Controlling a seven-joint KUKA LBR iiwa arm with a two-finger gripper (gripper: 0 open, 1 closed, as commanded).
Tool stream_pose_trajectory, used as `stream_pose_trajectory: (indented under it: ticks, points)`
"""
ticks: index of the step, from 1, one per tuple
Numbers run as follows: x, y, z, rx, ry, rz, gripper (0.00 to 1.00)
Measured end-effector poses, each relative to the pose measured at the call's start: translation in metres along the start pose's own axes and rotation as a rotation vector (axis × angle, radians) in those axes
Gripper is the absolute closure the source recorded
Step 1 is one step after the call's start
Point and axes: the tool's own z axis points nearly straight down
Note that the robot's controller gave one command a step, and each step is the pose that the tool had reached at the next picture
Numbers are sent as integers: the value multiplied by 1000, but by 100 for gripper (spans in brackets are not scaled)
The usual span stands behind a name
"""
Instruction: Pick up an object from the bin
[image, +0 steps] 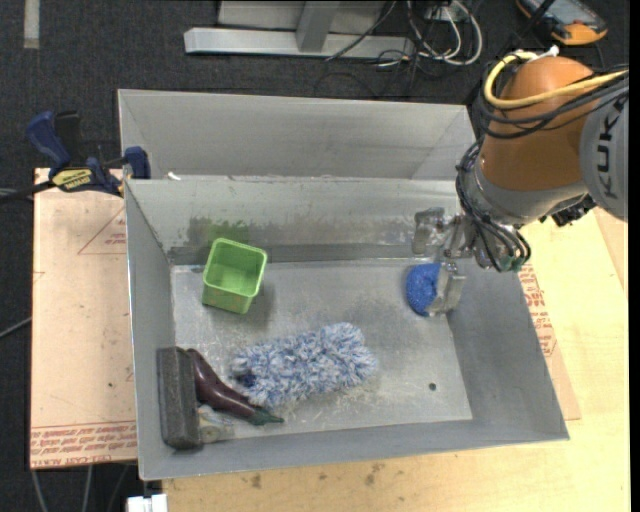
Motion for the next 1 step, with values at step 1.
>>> stream_pose_trajectory:
  ticks: [1]
  points:
    - [-1,0,-5,1,-8,-1,0]
